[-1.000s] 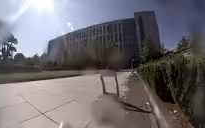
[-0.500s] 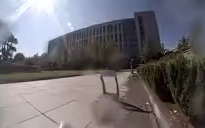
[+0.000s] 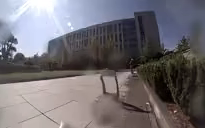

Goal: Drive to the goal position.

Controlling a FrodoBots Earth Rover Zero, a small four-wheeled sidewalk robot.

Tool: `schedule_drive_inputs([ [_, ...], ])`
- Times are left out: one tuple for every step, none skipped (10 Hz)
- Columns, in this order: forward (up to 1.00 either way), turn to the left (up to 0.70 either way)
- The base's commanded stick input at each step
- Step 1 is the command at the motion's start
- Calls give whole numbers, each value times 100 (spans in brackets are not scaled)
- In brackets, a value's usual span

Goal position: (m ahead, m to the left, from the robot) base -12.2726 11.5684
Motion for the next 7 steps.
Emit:
schedule_drive_inputs([
  [5,0],
  [5,0],
  [5,0],
  [5,0],
  [5,0],
  [5,0],
  [5,0],
])
